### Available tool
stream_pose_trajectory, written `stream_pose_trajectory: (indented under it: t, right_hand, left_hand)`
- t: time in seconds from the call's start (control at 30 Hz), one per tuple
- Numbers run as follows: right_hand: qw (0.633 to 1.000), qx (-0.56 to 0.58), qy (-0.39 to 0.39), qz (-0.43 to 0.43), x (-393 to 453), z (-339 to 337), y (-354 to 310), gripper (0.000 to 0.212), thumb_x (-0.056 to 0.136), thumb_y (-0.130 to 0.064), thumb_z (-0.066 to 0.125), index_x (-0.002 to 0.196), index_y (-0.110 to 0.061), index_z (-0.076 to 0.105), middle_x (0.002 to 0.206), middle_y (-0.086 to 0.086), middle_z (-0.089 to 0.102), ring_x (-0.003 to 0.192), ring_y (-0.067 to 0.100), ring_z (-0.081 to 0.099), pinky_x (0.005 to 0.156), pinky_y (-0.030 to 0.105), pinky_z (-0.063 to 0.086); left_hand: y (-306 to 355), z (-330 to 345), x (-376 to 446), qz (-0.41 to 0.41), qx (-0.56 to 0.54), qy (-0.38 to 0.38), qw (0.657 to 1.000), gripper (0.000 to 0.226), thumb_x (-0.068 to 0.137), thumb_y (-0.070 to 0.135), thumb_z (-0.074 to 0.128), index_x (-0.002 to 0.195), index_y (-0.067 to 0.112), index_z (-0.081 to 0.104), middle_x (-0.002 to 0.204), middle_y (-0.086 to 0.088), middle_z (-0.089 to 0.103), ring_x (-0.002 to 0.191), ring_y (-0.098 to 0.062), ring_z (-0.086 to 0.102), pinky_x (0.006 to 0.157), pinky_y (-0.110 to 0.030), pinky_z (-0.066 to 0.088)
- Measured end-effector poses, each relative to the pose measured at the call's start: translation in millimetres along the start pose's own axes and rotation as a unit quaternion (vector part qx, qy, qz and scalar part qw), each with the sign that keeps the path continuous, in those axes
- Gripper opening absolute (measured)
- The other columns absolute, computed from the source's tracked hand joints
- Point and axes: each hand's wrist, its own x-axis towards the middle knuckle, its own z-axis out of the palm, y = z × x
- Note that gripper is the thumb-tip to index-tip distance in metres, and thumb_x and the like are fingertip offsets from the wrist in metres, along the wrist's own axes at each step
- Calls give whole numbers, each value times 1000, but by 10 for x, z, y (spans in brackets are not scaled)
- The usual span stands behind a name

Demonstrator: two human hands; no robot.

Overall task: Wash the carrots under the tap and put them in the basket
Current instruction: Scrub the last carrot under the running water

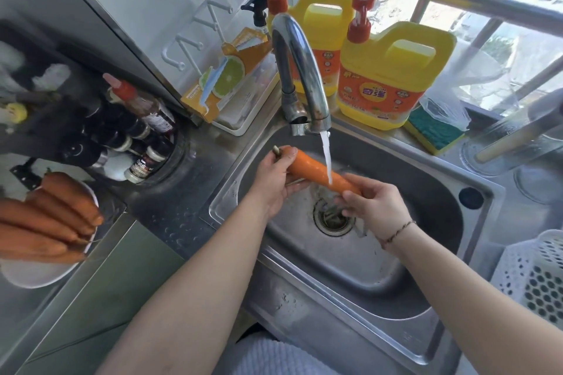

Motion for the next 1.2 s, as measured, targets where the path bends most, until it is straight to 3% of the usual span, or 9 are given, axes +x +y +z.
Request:
stream_pose_trajectory:
  t: [0.17, 0.33, 0.47, 0.6, 0.7, 0.9, 0.97, 1.07, 1.2]
  right_hand:
    - [999, -7, -32, -19, 124, 107, -8, 38, 89, 13, 60, 126, 1, 61, 101, 15, 73, 85, 18, 74, 77, 26, 60]
    - [998, -3, -50, -26, 145, 199, -18, 37, 88, 14, 60, 123, 0, 63, 97, 13, 74, 83, 13, 73, 75, 21, 57]
    - [998, -5, -65, -22, 130, 169, -22, 37, 87, 13, 62, 123, 1, 63, 97, 16, 75, 88, 20, 74, 80, 29, 59]
    - [994, 39, -106, 8, 48, 7, -44, 29, 92, 9, 57, 120, 3, 59, 98, 26, 71, 82, 29, 74, 68, 28, 60]
    - [988, 60, -136, 33, -18, -185, -24, 24, 94, 3, 52, 117, 4, 60, 89, 25, 70, 72, 28, 72, 56, 27, 57]
    - [983, 81, -147, 69, -99, -554, 47, 32, 86, -17, 50, 100, 11, 57, 70, 20, 65, 50, 24, 61, 42, 25, 45]
    - [983, 73, -145, 82, -141, -619, 66, 35, 87, -23, 47, 92, 10, 56, 66, 21, 62, 45, 24, 57, 39, 25, 43]
    - [989, 55, -110, 79, -159, -618, 90, 36, 95, -24, 45, 93, 9, 60, 67, 20, 62, 48, 25, 57, 38, 24, 40]
    - [997, -71, -21, -36, -136, -480, 82, 21, 91, -1, 64, 112, -6, 67, 75, 13, 69, 61, 24, 60, 48, 24, 50]
  left_hand:
    - [67, -235, -14, 8, -29, 32, 999, 15, 100, 22, 56, 114, 19, 53, 117, -14, 61, 102, -29, 65, 83, -43, 59]
    - [110, -333, -19, 24, -43, 47, 998, 17, 99, 22, 59, 115, 19, 53, 122, -15, 59, 110, -31, 63, 82, -42, 59]
    - [88, -339, -10, 27, -79, 40, 996, 17, 99, 22, 58, 115, 20, 55, 129, -16, 57, 119, -33, 59, 84, -42, 58]
    - [-15, -247, -9, 31, -132, 5, 991, 26, 98, 29, 56, 120, 15, 57, 122, -13, 66, 120, -35, 60, 92, -48, 55]
    - [-99, -99, -81, 26, -176, -62, 982, 38, 91, 33, 57, 122, 12, 53, 120, -13, 66, 107, -30, 67, 86, -46, 58]
    - [-225, 79, -132, -10, -103, -167, 981, 53, 91, 23, 64, 136, 5, 44, 138, -24, 52, 116, -35, 60, 85, -49, 58]
    - [-239, 121, -135, -17, -86, -186, 979, 42, 94, 13, 59, 134, 7, 47, 136, -21, 54, 115, -34, 61, 86, -50, 58]
    - [-221, 196, -164, -10, -82, -181, 980, 31, 97, 4, 53, 125, 15, 53, 124, -16, 58, 102, -28, 67, 80, -45, 60]
    - [-217, 201, -166, 22, -49, -124, 991, 47, 82, 14, 67, 127, 23, 55, 126, -10, 58, 99, -24, 68, 82, -43, 60]
